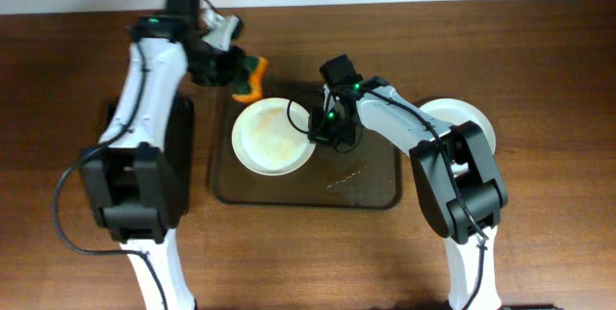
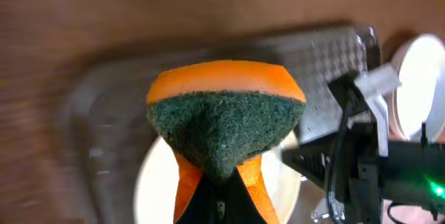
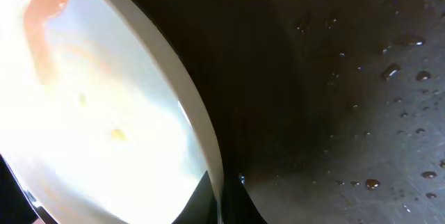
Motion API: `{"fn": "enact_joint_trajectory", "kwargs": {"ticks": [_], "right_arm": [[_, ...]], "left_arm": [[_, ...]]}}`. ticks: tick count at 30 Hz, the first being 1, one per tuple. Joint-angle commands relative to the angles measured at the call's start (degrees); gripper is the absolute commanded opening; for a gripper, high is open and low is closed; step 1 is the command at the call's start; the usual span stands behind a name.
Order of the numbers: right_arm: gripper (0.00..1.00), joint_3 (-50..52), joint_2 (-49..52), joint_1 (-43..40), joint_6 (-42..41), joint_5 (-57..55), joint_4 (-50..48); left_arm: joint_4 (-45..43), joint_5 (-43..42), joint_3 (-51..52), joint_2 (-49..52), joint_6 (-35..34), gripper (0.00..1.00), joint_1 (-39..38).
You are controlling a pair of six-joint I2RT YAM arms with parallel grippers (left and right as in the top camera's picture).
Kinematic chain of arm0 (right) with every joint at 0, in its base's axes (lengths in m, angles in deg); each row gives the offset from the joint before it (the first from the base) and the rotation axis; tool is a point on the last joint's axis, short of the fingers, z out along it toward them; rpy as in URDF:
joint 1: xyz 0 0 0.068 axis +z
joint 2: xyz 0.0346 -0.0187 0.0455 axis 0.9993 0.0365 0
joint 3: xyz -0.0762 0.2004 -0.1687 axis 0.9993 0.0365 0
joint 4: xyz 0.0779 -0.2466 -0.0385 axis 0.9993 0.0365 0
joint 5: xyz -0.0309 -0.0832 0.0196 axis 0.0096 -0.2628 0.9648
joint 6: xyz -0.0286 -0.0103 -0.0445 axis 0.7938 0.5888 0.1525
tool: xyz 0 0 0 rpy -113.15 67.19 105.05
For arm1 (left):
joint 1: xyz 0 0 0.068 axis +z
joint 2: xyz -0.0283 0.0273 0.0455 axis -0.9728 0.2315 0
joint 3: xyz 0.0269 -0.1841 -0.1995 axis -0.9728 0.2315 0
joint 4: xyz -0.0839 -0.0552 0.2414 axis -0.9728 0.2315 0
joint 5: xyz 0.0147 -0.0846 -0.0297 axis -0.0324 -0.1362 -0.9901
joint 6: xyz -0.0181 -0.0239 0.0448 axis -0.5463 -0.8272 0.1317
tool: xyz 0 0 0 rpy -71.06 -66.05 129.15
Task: Clean dirty plates on tray and stack at the side
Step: 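Lift the last plate with the right gripper and stack it on the pile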
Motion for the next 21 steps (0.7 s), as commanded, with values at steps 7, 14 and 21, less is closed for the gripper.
{"fn": "enact_joint_trajectory", "kwargs": {"ticks": [7,14,21], "right_arm": [[0.04,-1.0,-13.4,0.3,12.3,-6.1,8.4],[0.04,-1.0,-23.0,8.3,15.8,-41.0,14.7],[0.04,-1.0,-21.8,23.8,15.8,-79.0,15.3]], "left_arm": [[9.2,12.6,-1.5,-0.3,-1.0,0.00,4.9],[8.5,12.7,-1.4,-0.3,-1.0,0.00,4.9],[8.5,12.7,-1.4,-0.3,-1.0,0.00,4.9]]}}
